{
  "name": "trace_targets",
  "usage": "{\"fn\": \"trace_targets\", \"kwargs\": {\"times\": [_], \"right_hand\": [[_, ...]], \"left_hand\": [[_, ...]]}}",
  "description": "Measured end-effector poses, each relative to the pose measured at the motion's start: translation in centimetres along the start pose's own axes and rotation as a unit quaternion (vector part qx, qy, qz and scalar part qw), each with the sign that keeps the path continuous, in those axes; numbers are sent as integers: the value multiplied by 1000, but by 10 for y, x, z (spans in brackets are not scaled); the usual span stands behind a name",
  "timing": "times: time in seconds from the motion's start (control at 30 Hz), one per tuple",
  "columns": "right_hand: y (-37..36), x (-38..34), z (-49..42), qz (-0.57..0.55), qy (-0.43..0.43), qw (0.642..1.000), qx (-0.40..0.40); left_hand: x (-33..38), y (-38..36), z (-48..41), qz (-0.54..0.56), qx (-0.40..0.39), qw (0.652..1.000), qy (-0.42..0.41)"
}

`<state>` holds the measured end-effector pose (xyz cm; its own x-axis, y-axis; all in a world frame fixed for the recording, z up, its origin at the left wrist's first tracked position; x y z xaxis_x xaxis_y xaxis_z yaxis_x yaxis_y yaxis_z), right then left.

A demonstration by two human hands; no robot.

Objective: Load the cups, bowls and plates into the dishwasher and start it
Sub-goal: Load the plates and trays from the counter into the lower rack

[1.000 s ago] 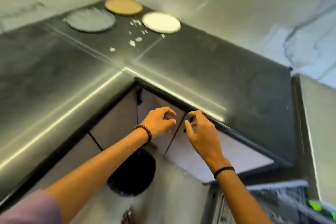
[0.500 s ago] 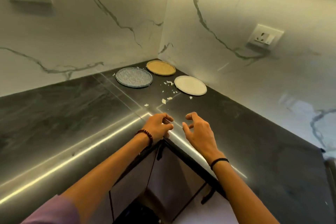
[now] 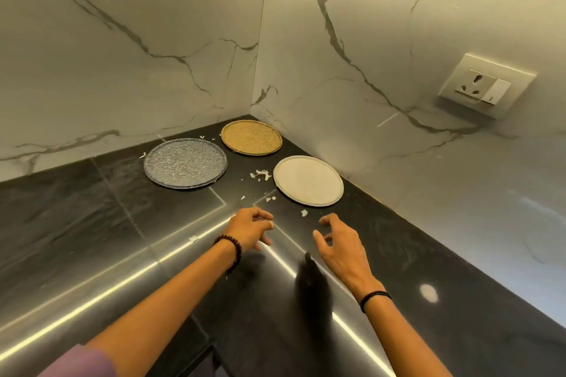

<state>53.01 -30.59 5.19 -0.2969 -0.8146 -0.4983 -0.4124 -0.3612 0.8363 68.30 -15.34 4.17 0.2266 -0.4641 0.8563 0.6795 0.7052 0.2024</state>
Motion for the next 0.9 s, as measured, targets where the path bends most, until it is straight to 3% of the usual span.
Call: {"fn": "trace_targets", "kwargs": {"times": [0.3, 0.7, 0.8, 0.9], "right_hand": [[-1, 101, -92, -39, -106, 994, 10], [-31, 147, -164, -36, -236, 969, 55], [-28, 147, -164, -96, -247, 961, 73], [-15, 142, -151, -225, -292, 924, 98]], "left_hand": [[30, -32, -97, 22, 43, 995, 86], [57, -49, -160, -35, 171, 981, 84], [57, -46, -161, 10, 171, 980, 97], [57, -42, -150, 54, 158, 981, 97]]}}
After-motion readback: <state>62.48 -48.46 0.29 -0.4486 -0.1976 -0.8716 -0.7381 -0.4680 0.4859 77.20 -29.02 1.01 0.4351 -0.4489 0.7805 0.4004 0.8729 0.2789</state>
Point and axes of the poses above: each hand's wrist, its own z-axis away from the middle knuckle, its own y-axis out of the back of the hand, x = y × z, the point moved 2 cm from there along -z, towards the middle knuckle, and after that the axes turned 12 degrees about y, right-handed, at the moved point
